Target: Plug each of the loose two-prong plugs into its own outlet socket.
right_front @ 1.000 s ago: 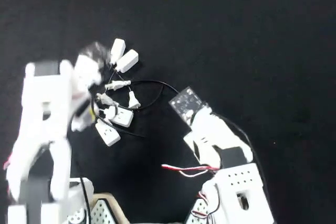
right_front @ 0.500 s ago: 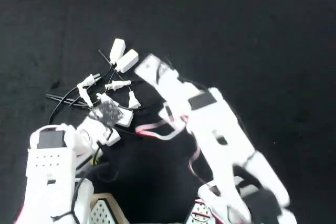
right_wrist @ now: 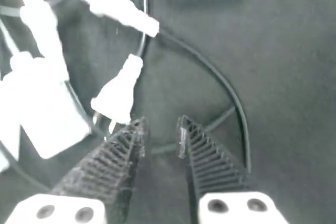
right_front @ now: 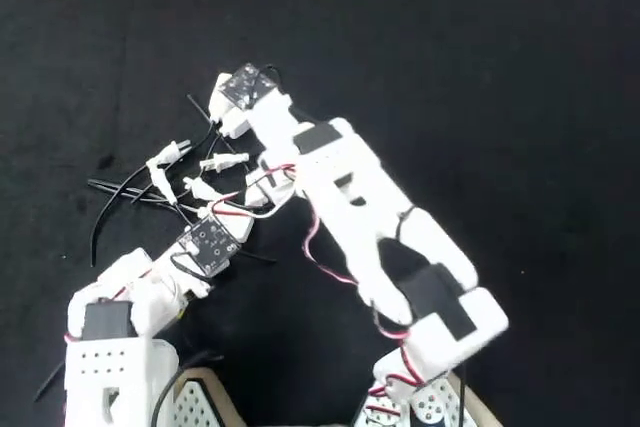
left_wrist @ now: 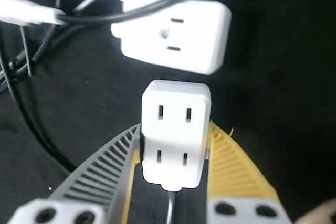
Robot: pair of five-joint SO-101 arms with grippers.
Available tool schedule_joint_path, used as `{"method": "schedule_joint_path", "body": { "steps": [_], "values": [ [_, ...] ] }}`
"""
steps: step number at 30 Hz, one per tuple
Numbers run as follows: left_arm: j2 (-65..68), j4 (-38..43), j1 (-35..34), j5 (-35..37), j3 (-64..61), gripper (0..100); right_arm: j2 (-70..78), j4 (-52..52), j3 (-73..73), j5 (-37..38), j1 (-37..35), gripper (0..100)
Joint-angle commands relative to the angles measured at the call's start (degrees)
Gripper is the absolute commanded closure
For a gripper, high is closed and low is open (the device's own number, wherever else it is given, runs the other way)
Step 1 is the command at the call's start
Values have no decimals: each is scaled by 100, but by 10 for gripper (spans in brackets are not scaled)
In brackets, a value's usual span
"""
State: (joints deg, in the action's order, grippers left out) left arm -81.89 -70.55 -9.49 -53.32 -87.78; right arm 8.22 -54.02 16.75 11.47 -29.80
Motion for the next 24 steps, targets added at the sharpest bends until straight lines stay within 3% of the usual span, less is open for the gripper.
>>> {"method": "schedule_joint_path", "body": {
  "steps": [1, 13, 24],
  "values": [
    [-448, -70, 4, 264, -215, 966, 497, 211, -699, -475, -255, 872],
    [-2198, -835, -4, 264, -664, 966, 1684, 202, -1675, -932, -396, 838],
    [-2242, -844, -198, 448, -655, 966, 1455, -202, -1745, -1125, -396, 839]
  ]
}}
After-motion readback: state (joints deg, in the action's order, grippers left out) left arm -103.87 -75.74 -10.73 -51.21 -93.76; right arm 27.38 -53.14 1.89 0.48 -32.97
